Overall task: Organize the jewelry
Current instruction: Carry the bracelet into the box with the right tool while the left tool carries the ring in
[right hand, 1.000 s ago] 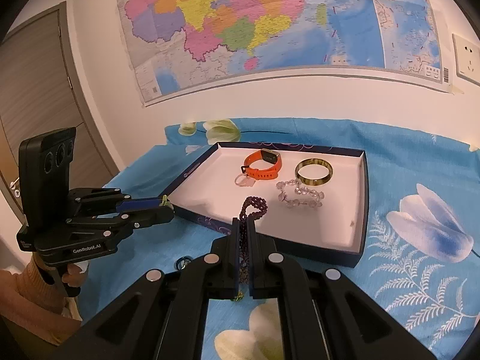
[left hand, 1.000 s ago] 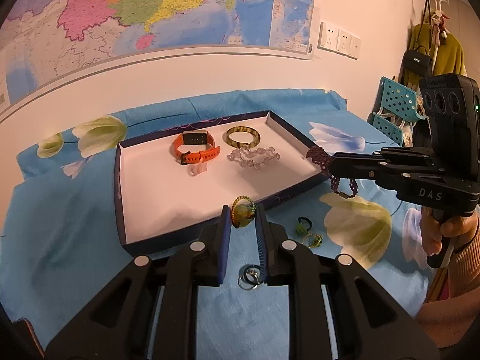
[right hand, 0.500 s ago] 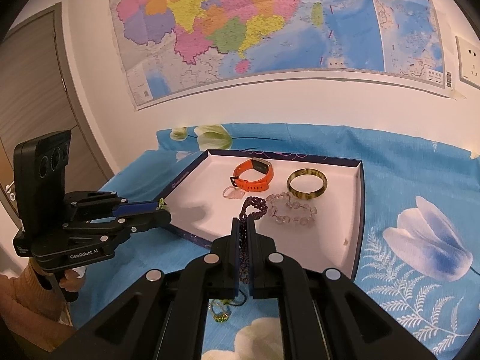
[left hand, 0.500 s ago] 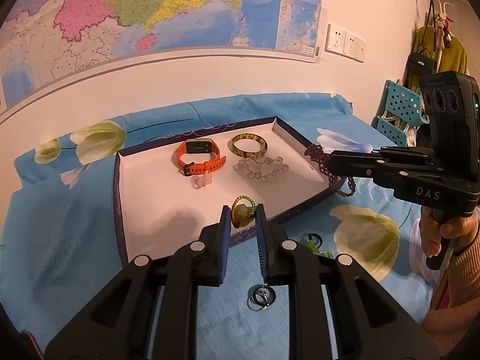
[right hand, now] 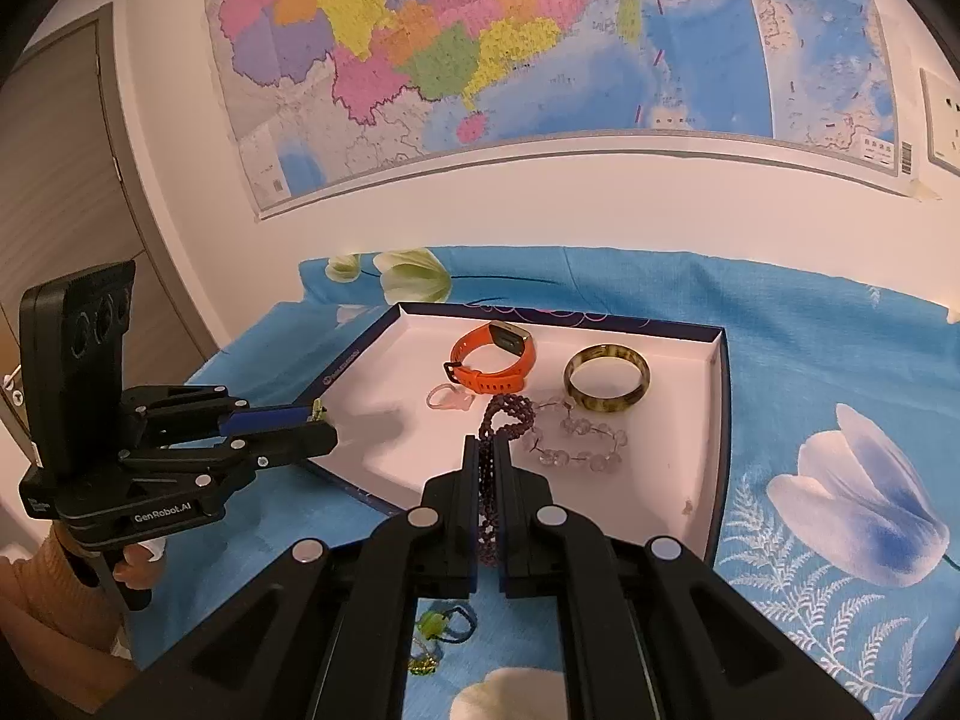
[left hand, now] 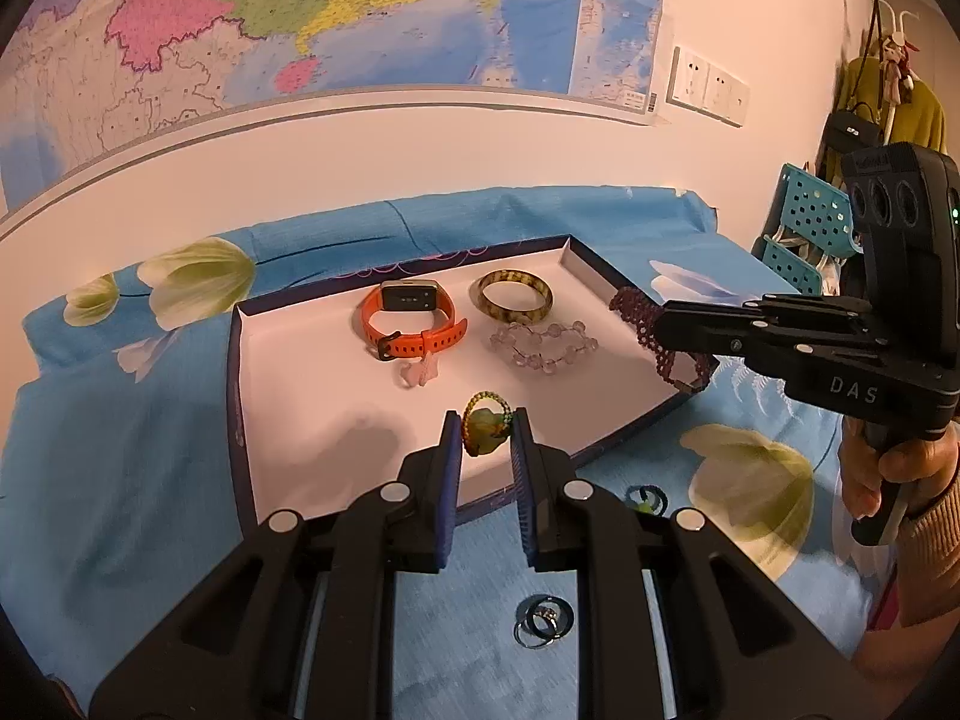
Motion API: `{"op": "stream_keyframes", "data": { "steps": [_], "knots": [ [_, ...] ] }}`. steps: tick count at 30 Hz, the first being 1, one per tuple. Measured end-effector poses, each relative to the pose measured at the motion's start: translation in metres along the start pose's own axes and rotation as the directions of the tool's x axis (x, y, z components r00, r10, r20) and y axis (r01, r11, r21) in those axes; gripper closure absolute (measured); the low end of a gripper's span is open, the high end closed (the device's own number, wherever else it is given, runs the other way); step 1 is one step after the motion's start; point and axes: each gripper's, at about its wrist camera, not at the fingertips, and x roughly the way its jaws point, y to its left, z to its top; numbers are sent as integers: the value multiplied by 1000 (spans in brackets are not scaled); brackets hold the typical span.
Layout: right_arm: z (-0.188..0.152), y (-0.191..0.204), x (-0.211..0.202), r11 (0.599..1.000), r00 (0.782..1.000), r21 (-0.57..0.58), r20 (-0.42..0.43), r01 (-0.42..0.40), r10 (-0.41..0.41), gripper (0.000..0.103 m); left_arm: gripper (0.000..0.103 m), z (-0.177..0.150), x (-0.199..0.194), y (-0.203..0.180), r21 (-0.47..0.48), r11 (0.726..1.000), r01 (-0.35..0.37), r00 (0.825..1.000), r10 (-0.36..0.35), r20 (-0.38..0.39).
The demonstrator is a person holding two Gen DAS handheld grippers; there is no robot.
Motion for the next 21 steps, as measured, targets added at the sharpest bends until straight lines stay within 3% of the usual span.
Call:
{"op": "stream_keyframes", "data": {
  "steps": [21],
  "knots": [
    [9,-8,18,1000,1000,12,-18,14,-14,100,86,12,18,6,0,1000,-8,1000,8,-17]
  ]
}}
